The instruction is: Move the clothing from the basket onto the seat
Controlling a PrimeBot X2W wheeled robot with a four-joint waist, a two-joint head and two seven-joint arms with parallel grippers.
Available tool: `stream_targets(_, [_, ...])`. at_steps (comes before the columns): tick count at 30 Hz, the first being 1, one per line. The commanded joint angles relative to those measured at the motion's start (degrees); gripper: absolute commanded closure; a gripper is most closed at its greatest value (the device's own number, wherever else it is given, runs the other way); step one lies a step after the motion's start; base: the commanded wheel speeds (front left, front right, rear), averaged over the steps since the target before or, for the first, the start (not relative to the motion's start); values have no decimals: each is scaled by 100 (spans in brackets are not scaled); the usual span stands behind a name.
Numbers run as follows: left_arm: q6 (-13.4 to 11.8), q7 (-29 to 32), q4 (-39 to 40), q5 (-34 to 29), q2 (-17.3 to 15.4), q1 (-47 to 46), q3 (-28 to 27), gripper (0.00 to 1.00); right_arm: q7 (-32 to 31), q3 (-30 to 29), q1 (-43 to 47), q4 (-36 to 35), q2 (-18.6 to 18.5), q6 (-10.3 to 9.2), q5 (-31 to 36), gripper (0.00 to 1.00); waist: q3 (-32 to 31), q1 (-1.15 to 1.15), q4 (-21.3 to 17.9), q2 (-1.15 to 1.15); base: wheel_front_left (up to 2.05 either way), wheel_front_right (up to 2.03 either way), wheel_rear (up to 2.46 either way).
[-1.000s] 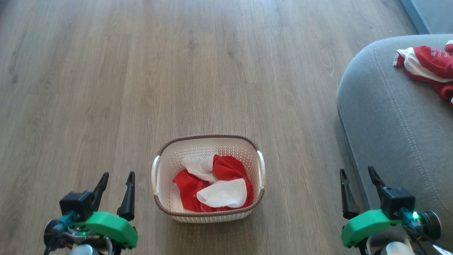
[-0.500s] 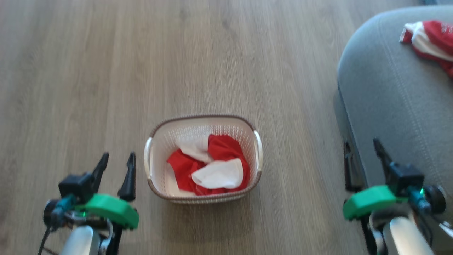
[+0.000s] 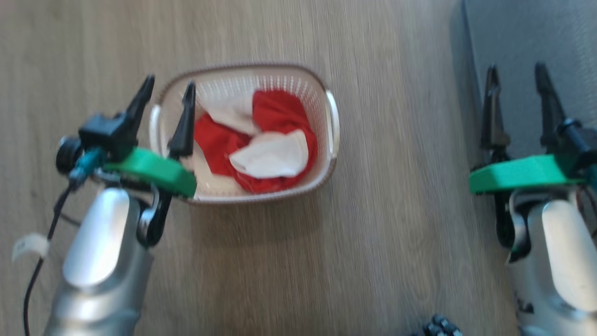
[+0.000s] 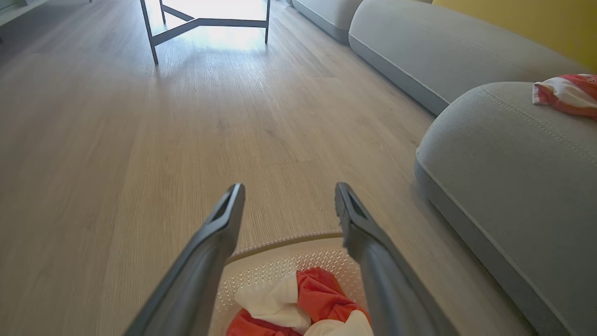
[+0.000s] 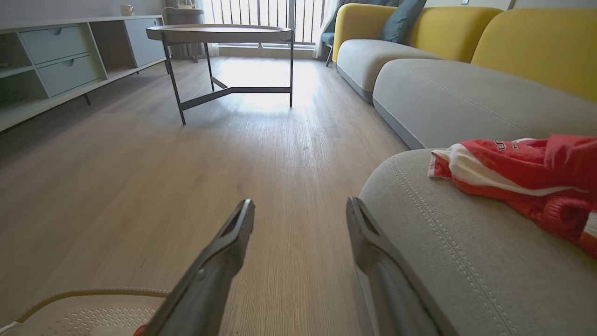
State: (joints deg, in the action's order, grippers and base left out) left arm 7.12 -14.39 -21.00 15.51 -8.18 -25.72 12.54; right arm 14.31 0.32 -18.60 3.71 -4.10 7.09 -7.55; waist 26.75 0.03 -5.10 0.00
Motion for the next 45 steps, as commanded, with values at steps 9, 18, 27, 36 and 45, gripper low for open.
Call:
stream_targets(9, [36,395,-211,-233,-134,-1329,406,0,69,100,-541,-420,104,40,-96,0,1726,-3,-488,0,0,0,0])
stream_targets(18, [31,1046,-1108,-385,-12,-2337,733,0,69,155,-662,-610,121,40,-353,0,2427,-3,-884,0,0,0,0])
stream_targets(27, [-126,1395,-2153,-506,-115,-2952,793,0,69,145,-629,-844,122,40,-520,0,2857,-3,-1219,0,0,0,0])
stream_targets(36, [-265,1462,-3122,-528,-363,-3404,759,0,69,186,-456,-1015,122,40,-649,0,3033,-3,-1434,0,0,0,0])
stream_targets(45, [-115,1127,-3670,-306,-352,-3617,734,0,69,243,-276,-1175,122,40,-367,0,3081,-3,-1185,0,0,0,0])
